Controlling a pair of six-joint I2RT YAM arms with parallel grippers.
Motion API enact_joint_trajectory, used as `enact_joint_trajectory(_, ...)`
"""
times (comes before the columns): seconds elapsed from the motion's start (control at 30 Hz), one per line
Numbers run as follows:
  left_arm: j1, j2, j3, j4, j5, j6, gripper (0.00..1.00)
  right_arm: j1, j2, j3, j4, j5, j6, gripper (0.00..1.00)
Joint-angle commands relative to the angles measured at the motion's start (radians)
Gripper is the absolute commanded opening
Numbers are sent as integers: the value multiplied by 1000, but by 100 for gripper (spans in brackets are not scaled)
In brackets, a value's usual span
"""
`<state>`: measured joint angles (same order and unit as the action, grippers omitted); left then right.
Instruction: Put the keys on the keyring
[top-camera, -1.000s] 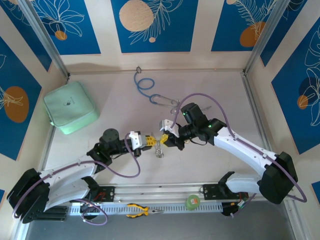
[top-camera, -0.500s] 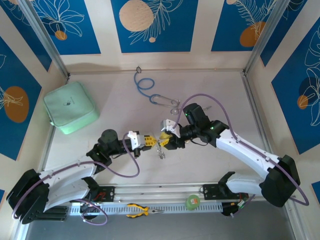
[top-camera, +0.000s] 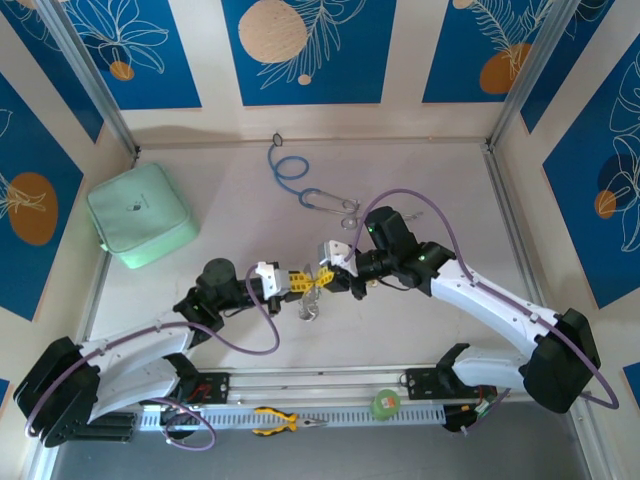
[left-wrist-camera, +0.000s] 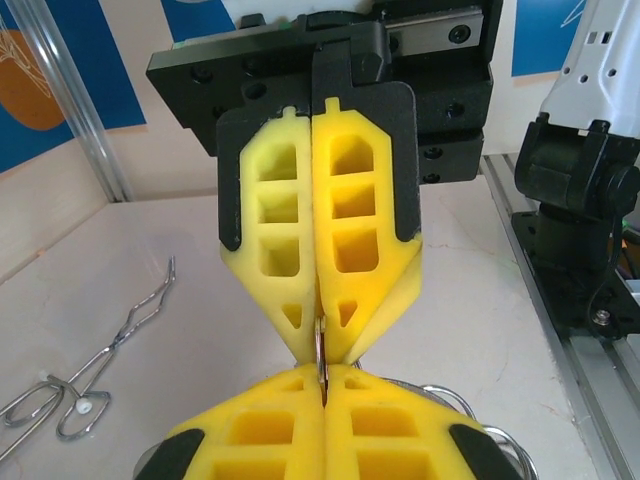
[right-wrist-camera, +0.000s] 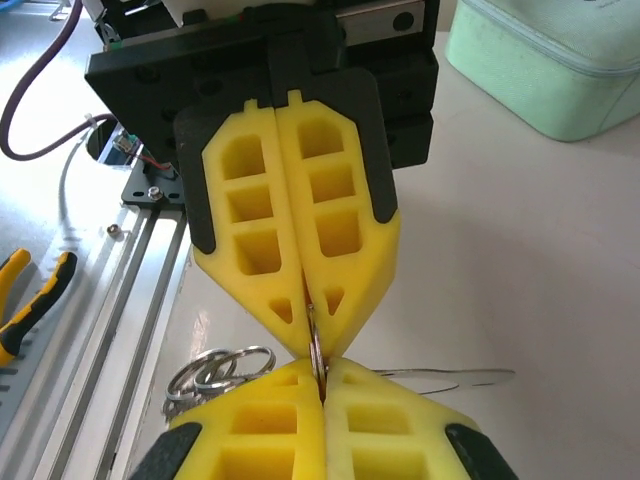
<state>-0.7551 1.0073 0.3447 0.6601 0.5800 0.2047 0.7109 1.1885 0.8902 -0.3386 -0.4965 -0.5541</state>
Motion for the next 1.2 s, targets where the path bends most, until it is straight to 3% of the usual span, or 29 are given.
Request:
enact_joint_trajectory(0.0,-10,-12,27,-29,-29,32,12,12,22,69,-103,51,-56,0)
enact_joint_trajectory(0.13,-10,-29,71,-190,-109,119,15,41,67,157,-282,190,-170,0)
enact_joint_trajectory(0.3,-10,-37,81,-230,-110,151,13,73,114,231,-372,268,-222,0)
enact_joint_trajectory(0.7,-10,-26,85,-221,-91,140,11,127,168,282,-318,189,-180,0)
enact_joint_trajectory(1.17,-10,-24,71,-156,-72,99,10,121,130,214,-204,101,-97,0)
